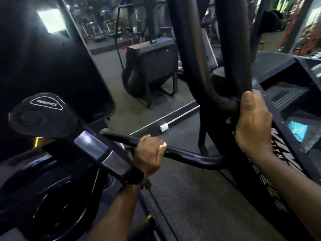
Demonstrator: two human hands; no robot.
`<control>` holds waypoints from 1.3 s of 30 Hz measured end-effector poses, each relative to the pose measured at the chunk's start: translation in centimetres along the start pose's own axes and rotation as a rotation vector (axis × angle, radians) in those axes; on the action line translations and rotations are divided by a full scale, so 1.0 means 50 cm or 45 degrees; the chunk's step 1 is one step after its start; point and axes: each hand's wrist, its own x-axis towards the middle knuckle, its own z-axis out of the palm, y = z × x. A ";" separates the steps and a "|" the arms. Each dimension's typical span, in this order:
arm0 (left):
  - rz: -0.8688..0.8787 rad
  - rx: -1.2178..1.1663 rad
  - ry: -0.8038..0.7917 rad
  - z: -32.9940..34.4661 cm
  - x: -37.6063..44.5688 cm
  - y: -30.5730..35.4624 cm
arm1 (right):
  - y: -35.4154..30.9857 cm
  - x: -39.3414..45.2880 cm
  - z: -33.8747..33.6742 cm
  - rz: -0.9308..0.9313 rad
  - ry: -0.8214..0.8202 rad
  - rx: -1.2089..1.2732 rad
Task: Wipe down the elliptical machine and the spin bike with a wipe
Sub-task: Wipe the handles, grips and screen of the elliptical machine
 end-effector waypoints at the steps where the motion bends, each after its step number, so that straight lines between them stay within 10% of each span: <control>1: -0.055 0.056 0.081 -0.001 -0.006 -0.042 | 0.005 0.000 0.001 -0.009 0.003 0.016; 6: -0.991 0.162 0.380 0.018 -0.009 -0.165 | 0.025 -0.001 0.008 -0.028 0.039 0.073; 15: -0.086 -0.098 0.001 -0.008 -0.007 0.044 | 0.021 -0.006 0.003 -0.031 0.023 0.109; 19: -0.869 -0.125 0.465 0.030 -0.034 -0.130 | 0.021 -0.007 0.001 -0.039 0.029 0.106; 26: -2.033 -1.387 1.271 0.000 0.105 0.032 | 0.023 -0.008 0.006 -0.026 0.055 0.078; 35: -2.441 -3.106 0.889 0.032 0.110 0.471 | 0.019 -0.004 0.001 0.026 0.022 0.109; 39: -2.402 -3.321 1.002 0.042 0.128 0.507 | 0.022 0.006 -0.028 0.066 -0.199 0.108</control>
